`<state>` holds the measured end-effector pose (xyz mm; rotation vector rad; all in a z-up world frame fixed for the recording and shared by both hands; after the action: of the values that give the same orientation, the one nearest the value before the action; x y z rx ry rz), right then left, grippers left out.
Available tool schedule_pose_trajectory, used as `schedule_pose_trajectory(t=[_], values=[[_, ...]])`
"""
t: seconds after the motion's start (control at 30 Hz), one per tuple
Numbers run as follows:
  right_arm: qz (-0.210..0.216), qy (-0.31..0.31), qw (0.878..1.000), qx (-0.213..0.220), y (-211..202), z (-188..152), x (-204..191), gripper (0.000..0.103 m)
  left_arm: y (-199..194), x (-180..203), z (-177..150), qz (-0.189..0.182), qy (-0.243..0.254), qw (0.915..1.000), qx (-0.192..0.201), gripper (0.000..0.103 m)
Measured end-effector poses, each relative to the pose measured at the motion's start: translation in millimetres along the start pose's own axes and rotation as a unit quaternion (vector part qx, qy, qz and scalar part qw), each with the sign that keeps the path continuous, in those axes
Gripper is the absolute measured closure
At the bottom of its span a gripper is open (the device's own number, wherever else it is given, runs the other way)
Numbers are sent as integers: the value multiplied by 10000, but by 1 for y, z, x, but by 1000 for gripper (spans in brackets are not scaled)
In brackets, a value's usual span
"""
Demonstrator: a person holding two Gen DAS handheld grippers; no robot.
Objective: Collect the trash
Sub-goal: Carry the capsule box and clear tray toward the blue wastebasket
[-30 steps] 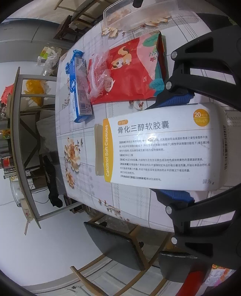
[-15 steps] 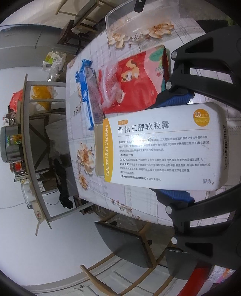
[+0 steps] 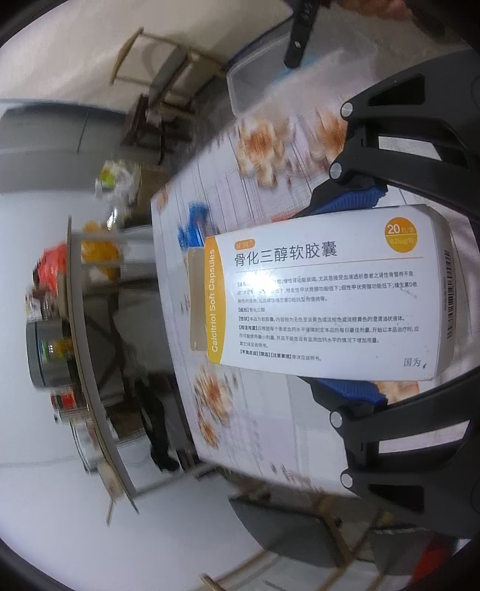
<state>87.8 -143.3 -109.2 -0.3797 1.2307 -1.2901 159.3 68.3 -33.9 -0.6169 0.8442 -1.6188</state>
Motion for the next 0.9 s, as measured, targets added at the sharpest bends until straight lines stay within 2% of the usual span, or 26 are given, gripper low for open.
schedule_pose_trajectory(t=[0.2,0.4,0.53,0.63,0.77,0.9], values=[[-97,666,9971,345,-30,-3,62,98,6,70,28,-616,572,9965,5,35],[-369,1651,9826,764,-69,-17,154,98,15,167,52,-1370,1310,9818,-149,35],[-587,2390,9651,895,-84,-42,222,98,28,240,59,-1816,1833,9651,-457,35],[-692,2939,9489,923,-87,-63,268,98,45,293,57,-2085,2174,9498,-847,35],[-525,3540,9297,873,-76,-83,318,98,75,356,49,-2212,2523,9317,-1392,35],[-342,3902,9168,775,-54,-80,348,98,104,402,41,-2266,2708,9180,-1806,35]])
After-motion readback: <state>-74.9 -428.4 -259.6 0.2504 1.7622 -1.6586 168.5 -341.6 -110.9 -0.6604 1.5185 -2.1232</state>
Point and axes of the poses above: each gripper's, at about its wrist camera, not at the fingertips, and y roughly the way its jaws point, x to its right, z to its top, the point moved 8 cm from there along y, roughly the way its jaws point, and after that the axes turned 12 degrees about -x, right-handed, at the moved point
